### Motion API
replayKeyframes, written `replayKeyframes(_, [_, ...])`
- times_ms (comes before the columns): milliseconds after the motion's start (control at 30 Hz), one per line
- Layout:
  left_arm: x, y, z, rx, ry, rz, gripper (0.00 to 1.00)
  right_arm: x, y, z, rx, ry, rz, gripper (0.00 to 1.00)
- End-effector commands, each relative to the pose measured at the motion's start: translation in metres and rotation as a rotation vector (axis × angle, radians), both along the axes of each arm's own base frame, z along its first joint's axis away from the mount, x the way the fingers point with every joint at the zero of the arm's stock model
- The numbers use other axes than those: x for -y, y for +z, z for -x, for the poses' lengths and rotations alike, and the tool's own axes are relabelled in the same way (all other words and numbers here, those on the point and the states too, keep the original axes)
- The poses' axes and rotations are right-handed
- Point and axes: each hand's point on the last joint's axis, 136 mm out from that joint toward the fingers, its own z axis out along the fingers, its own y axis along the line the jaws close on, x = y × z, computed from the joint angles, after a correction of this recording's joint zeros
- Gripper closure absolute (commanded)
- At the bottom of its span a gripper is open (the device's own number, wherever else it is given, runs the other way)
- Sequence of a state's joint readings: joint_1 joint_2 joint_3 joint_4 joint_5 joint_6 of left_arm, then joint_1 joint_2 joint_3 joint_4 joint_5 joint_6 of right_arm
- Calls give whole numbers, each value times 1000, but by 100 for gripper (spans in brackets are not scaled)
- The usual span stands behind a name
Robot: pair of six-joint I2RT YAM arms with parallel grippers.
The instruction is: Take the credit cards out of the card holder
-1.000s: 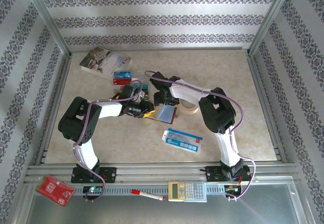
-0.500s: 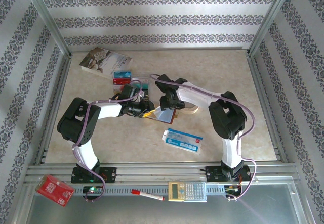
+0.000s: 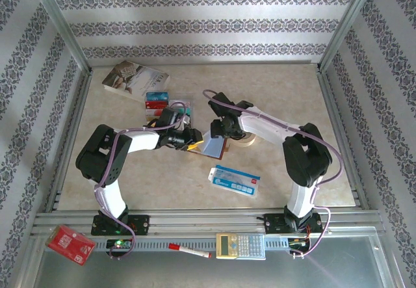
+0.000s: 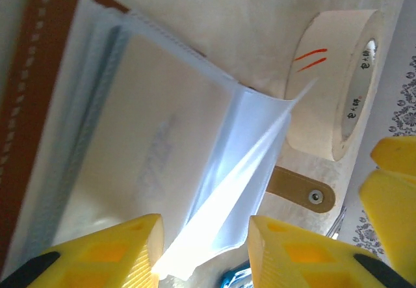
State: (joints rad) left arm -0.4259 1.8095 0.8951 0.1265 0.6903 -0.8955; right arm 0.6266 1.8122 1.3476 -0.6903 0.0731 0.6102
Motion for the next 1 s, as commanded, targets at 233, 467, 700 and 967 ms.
replayKeyframes(233, [38, 28, 3, 53, -70, 96, 62, 14, 25, -11, 68, -117, -137, 36])
replayKeyframes(467, [56, 16, 7, 26, -79, 109, 62, 18, 29, -15, 78, -147, -178, 36])
replayKeyframes(700, [51, 31, 3, 72, -97, 61, 60, 14, 29, -14, 74, -136, -220, 36])
replayKeyframes(967, [-11, 46, -7, 140, 11, -118, 62, -21, 30, -12, 56, -53, -351, 39])
